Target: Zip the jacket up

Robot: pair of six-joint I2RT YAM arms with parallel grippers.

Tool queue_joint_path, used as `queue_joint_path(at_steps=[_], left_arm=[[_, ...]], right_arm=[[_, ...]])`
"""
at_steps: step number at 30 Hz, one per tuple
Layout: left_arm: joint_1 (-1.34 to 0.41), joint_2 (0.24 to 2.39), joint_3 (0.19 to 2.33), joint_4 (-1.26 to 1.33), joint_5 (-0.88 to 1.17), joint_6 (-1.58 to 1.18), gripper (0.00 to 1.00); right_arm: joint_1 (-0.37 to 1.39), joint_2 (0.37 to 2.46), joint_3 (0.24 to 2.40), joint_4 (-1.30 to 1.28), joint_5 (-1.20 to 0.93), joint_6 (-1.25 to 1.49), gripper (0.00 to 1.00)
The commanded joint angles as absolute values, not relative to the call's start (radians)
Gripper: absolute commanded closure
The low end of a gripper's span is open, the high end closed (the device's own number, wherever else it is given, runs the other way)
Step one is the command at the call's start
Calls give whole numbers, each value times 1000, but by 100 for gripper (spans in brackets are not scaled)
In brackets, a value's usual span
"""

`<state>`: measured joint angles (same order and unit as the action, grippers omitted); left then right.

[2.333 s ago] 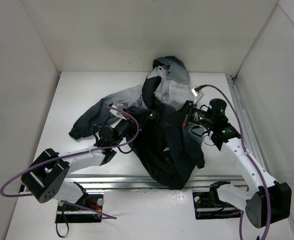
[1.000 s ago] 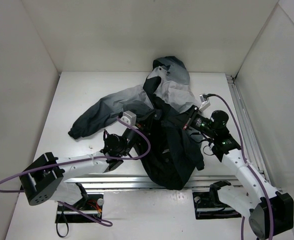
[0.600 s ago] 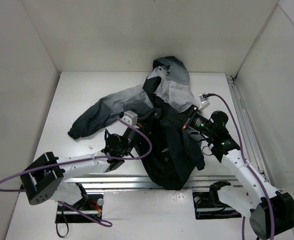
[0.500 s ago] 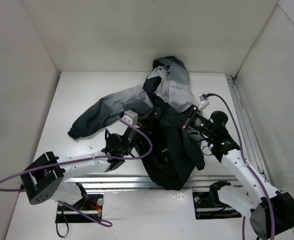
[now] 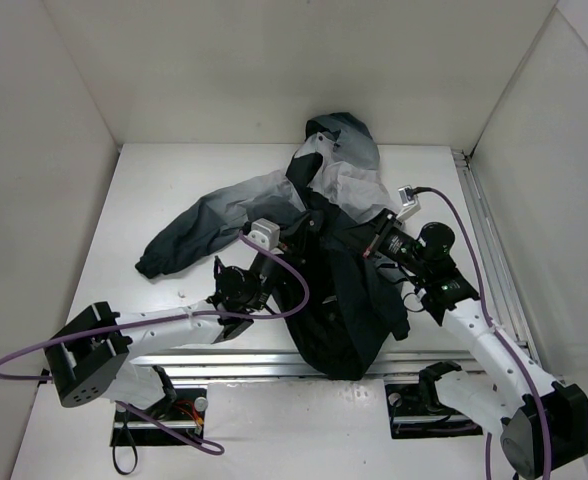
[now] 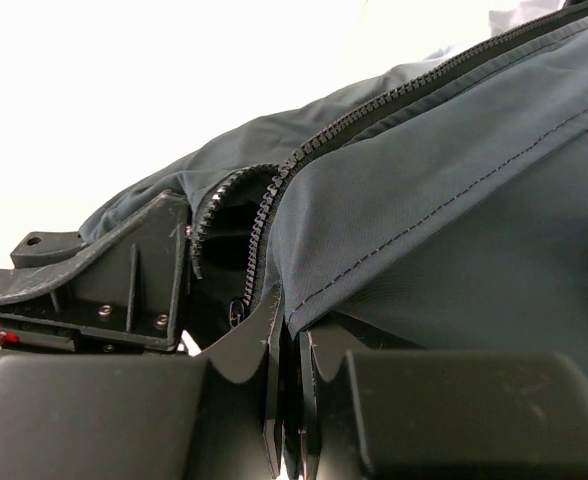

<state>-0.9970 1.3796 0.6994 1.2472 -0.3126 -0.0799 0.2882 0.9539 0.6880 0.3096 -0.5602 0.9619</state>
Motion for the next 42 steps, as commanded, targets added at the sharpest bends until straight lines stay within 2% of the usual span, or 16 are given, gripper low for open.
queue_joint_path(at_steps=[1,42], left_arm=[[-1014,1367,770,1375,-327,-37,100],[-1032,1404,819,1296,-376,-6,100]], right_arm=[[296,922,735,449,-520,940,100],[310,910,772,491,-480,899,100]])
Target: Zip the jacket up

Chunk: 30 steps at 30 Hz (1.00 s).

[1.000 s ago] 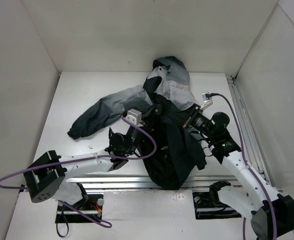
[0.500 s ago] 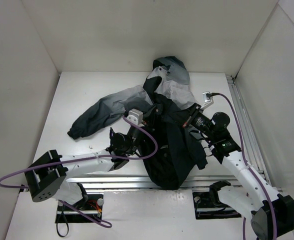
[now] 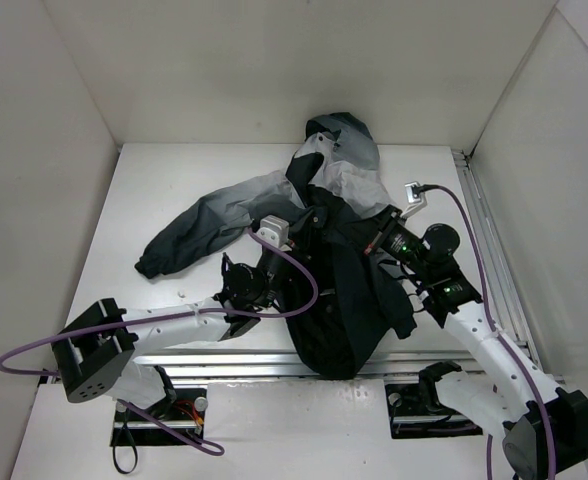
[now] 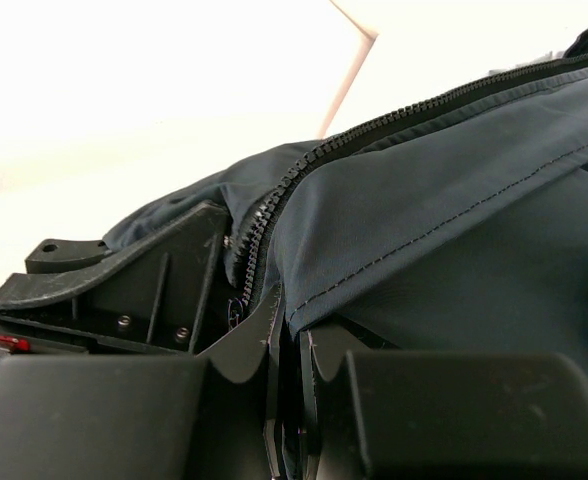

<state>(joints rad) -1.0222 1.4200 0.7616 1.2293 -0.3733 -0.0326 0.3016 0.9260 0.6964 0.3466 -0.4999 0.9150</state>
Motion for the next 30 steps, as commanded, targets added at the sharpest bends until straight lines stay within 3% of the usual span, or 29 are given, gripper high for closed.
queue_joint_path(at_steps=[1,30], left_arm=[[-1032,1404,819,1296,-377,-6,100],[-1042,1394,827,1299,-414,0,100]], right_arm=[[313,911,772,491,-480,900,100],[310,888,773,425,-471,859,100]])
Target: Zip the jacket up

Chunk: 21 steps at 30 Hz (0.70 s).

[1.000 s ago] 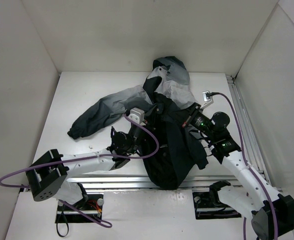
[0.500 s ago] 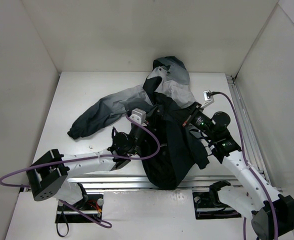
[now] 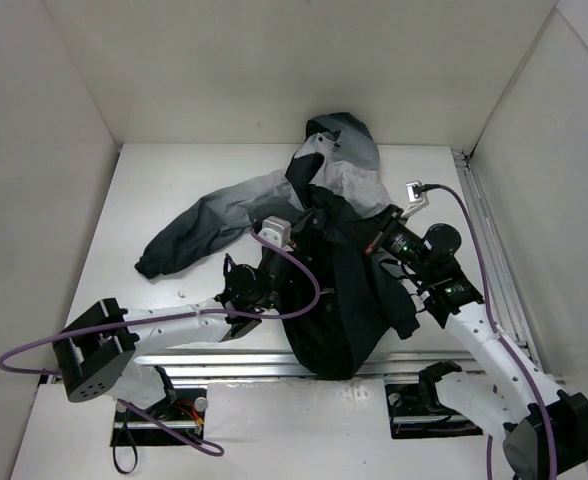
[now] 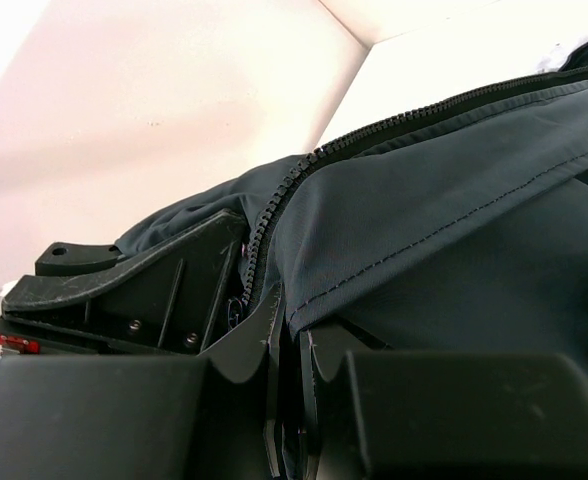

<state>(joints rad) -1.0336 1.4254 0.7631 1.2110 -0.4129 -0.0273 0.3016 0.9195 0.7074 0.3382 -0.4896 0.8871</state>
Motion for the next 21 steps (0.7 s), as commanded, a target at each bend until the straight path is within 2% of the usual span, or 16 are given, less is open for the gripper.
queue_joint_path(at_steps=[1,21], left_arm=[[-1042,1394,827,1299,-416,0,100],[-1051,1407,838,1285,-425,0,100]], right_arm=[[308,890,775,420,-469,858,100],[318,903,782,442,-448,862,100]])
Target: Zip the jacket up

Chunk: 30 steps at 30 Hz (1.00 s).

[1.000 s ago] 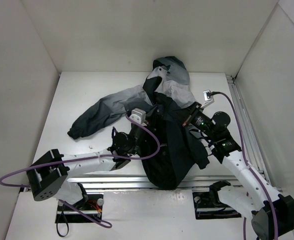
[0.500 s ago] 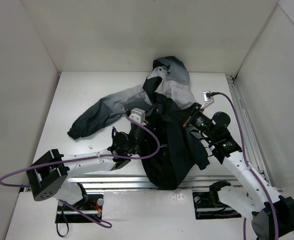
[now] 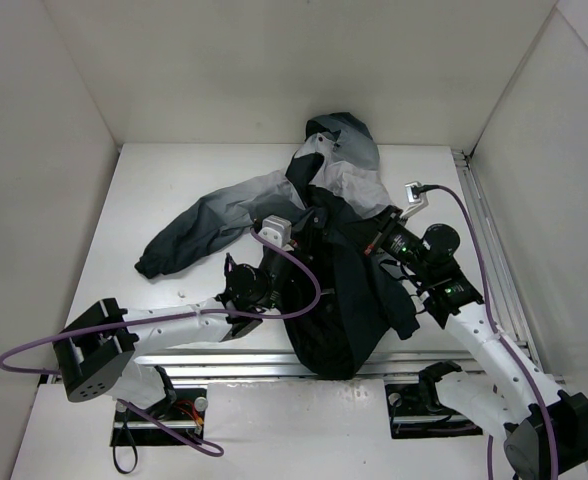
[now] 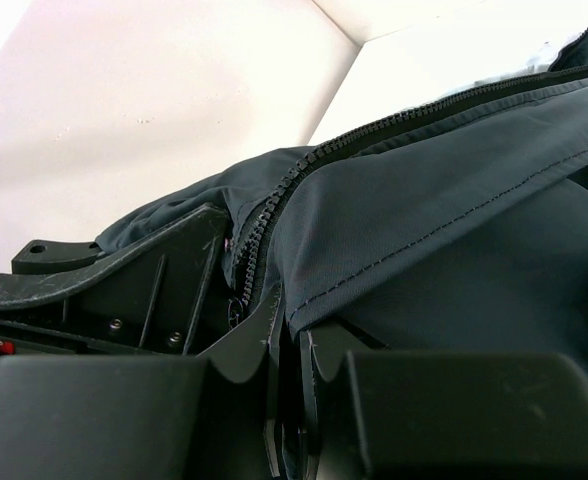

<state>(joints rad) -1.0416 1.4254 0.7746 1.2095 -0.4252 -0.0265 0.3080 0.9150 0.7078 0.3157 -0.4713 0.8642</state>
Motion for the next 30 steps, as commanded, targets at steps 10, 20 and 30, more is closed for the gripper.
queue_joint_path(at_steps=[10,20,30], left_arm=[[-1051,1411,839,1285,-430,0,100],[-1051,1416,839,1287,-426,-6,100],[-1051,1422,844,1279,-431,-6,100]], right_arm=[[316,899,782,442,-439,859,100],[319,910,785,448,-428,864,100],[330,916,790,451,-420,862,100]])
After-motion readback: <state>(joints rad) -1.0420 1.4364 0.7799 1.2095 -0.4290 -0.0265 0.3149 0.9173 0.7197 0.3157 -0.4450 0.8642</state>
